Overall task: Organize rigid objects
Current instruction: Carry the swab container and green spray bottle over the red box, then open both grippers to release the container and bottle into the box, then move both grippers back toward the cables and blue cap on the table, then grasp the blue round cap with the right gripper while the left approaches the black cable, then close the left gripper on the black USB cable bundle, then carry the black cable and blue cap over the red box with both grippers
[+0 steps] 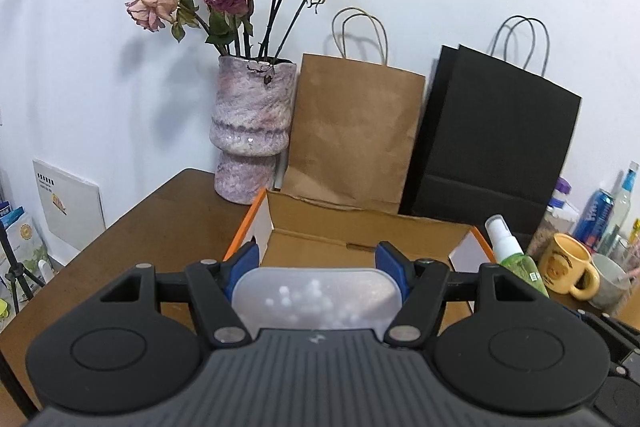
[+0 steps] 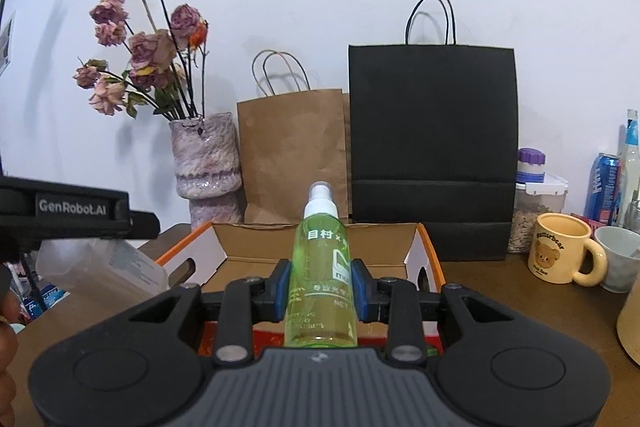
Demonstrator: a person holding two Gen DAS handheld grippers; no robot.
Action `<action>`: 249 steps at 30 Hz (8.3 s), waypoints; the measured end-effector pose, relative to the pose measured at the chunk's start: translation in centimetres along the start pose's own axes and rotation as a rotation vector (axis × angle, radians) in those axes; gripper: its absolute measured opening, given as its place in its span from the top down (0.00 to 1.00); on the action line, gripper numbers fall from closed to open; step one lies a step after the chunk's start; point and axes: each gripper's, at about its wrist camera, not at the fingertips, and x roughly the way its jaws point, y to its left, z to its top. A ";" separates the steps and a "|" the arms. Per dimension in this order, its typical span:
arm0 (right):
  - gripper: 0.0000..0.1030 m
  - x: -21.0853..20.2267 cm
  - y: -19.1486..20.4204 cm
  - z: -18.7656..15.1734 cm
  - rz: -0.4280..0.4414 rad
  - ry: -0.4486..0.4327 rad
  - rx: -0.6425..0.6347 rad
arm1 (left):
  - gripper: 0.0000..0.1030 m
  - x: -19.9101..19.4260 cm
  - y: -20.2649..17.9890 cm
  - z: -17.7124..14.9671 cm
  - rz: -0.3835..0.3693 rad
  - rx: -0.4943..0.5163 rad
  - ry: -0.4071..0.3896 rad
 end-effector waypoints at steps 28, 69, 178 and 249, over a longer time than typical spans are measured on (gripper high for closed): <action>0.71 12.8 -2.3 0.9 0.012 0.178 -0.011 | 0.35 12.7 0.9 1.1 0.067 0.056 0.130; 0.00 8.6 -2.4 1.4 -0.027 0.140 -0.063 | 0.00 7.5 0.8 0.9 0.054 0.090 0.074; 0.56 -11.2 0.1 -9.6 0.107 0.081 -0.021 | 0.00 -8.8 1.6 -13.6 -0.047 0.256 0.248; 0.56 -9.6 0.1 -3.3 0.060 -0.045 0.003 | 0.64 -7.0 -0.5 -4.7 -0.140 0.139 0.075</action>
